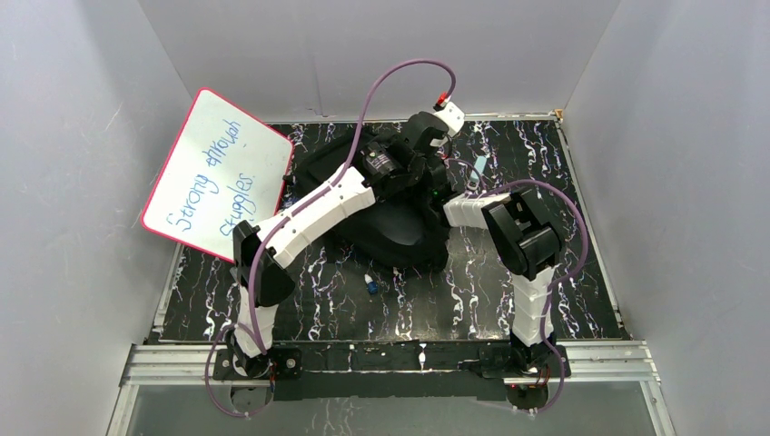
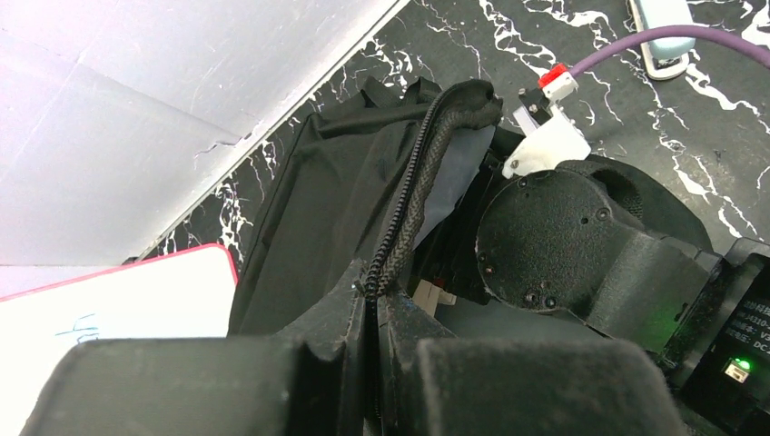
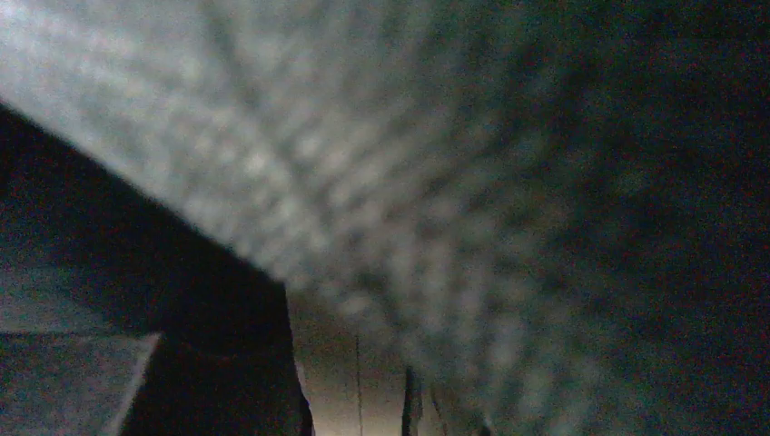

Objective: Pack the student bag
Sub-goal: Place the book in the student bag.

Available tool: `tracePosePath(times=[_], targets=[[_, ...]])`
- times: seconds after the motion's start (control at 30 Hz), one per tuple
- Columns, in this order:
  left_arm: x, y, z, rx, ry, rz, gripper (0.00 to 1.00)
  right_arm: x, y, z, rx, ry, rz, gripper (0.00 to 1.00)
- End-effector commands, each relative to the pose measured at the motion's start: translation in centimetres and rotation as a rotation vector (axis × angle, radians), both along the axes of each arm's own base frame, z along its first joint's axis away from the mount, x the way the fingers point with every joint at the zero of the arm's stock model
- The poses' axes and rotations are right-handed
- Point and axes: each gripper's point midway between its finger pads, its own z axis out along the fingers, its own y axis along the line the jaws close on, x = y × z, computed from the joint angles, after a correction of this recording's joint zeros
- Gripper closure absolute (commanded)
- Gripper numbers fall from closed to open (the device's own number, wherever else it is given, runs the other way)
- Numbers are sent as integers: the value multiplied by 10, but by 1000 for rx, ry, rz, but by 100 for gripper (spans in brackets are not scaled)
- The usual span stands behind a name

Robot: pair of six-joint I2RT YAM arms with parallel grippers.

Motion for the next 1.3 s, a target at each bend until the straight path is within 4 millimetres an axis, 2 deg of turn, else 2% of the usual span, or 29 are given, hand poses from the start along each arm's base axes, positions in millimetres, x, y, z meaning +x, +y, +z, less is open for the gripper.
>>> tracePosePath(times=[0.0, 0.1, 0.2, 0.27, 0.33, 0.4, 0.47, 0.53, 0.73, 0.87, 0.93, 1.03, 1.1, 1.27], targets=[[-11, 15, 38, -69, -70, 27, 100, 11, 3, 37, -4, -141, -16, 76], [-12, 16, 35, -70, -64, 35, 100, 6, -2, 36, -50, -150, -8, 59], [-12, 18, 37, -75, -69, 44, 100, 2, -7, 44, -89, -173, -2, 44], [-11, 19, 37, -73, -72, 51, 100, -3, -10, 52, -123, -192, 8, 31], [-10, 22, 36, -69, -76, 64, 100, -5, -21, 58, -189, -209, -14, 20], [-10, 24, 37, -71, -78, 74, 100, -11, -31, 63, -251, -222, -19, 13], [-8, 26, 37, -77, -80, 84, 100, -20, -41, 70, -287, -239, -25, 12], [-8, 29, 39, -84, -83, 94, 100, -32, -52, 71, -335, -243, -14, 6], [-6, 40, 45, -105, -96, 118, 100, -79, -94, 89, -492, -310, 16, 6], [-9, 43, 45, -113, -93, 117, 100, -106, -128, 98, -666, -373, 31, 7], [-10, 43, 43, -115, -89, 113, 100, -116, -144, 96, -767, -367, 52, 5], [-11, 44, 41, -115, -85, 111, 100, -124, -156, 93, -888, -359, 118, 2], [-11, 44, 41, -114, -85, 112, 100, -127, -157, 88, -939, -345, 174, 1], [-11, 43, 42, -118, -85, 108, 100, -114, -154, 74, -1043, -320, 261, 1]])
